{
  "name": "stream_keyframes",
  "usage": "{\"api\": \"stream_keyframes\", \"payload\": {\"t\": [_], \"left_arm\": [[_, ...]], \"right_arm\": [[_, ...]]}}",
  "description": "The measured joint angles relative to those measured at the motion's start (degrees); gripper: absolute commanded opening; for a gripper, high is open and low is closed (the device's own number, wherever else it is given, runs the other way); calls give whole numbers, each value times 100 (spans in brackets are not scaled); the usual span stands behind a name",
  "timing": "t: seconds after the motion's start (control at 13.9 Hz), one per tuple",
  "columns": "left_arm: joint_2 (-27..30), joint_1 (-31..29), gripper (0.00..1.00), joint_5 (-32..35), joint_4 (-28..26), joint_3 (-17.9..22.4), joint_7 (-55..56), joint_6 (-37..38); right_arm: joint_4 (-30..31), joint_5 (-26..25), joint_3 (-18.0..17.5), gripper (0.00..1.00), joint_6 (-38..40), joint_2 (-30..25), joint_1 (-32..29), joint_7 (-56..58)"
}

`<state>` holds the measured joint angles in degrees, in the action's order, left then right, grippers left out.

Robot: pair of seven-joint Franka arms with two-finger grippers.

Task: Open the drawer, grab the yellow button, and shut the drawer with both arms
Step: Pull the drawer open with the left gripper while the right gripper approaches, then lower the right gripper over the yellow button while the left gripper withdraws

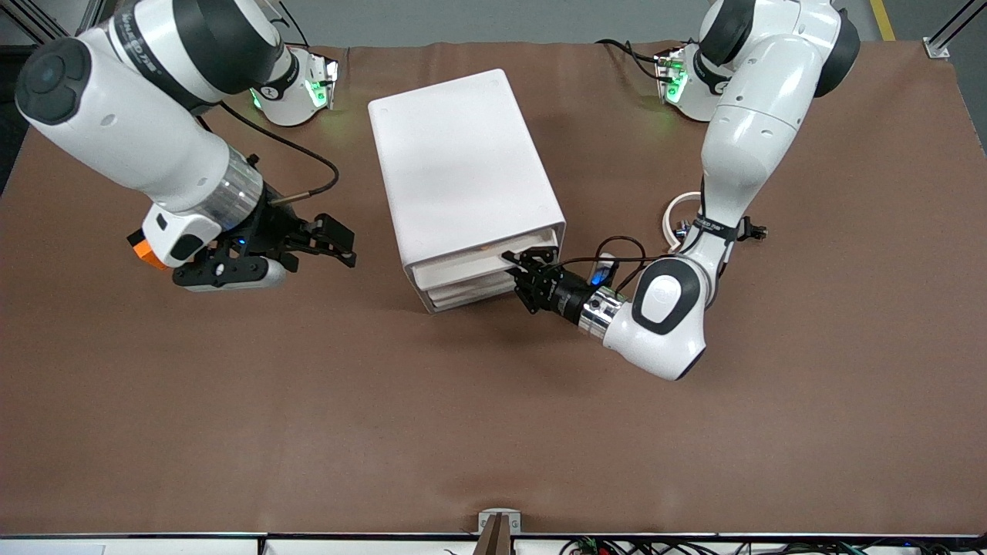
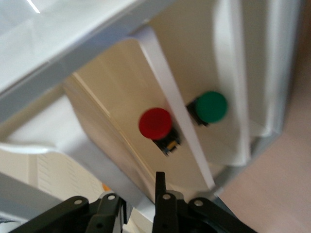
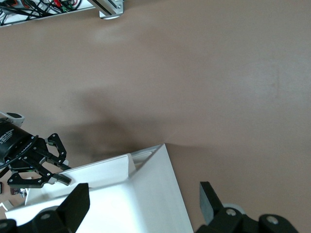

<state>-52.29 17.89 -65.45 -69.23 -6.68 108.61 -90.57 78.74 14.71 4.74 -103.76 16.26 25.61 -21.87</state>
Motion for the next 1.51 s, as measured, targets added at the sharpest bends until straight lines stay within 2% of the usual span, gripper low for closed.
{"api": "stream_keyframes", "payload": {"t": [0.5,0.72,0.79,0.86,0.94,1.15,1.3,1.51], "left_arm": [[17,-266,27,-268,19,-1,-680,-573],[-2,-386,49,-467,16,4,-1200,-881],[-11,-401,66,-479,17,6,-1483,-1030],[-13,-402,74,-505,17,5,-1668,-1113],[-13,-398,100,-521,23,1,-1774,-1159],[-13,-389,100,-522,39,-1,-1907,-1362],[41,-411,100,-521,150,25,-1959,-1425],[458,-529,100,-452,282,135,-1960,-1425]], "right_arm": [[-245,0,-3,100,-674,469,441,-14],[-428,-42,-8,100,-857,643,803,210],[-573,-117,-8,100,-862,731,945,389],[-708,-230,-7,100,-864,816,1082,649],[-812,-363,-6,100,-865,902,1219,971],[-1027,-832,-4,100,-883,1142,1517,2235],[-1070,-900,6,100,-951,1267,1550,3170],[-1091,-905,50,100,-1131,1477,1545,4207]]}}
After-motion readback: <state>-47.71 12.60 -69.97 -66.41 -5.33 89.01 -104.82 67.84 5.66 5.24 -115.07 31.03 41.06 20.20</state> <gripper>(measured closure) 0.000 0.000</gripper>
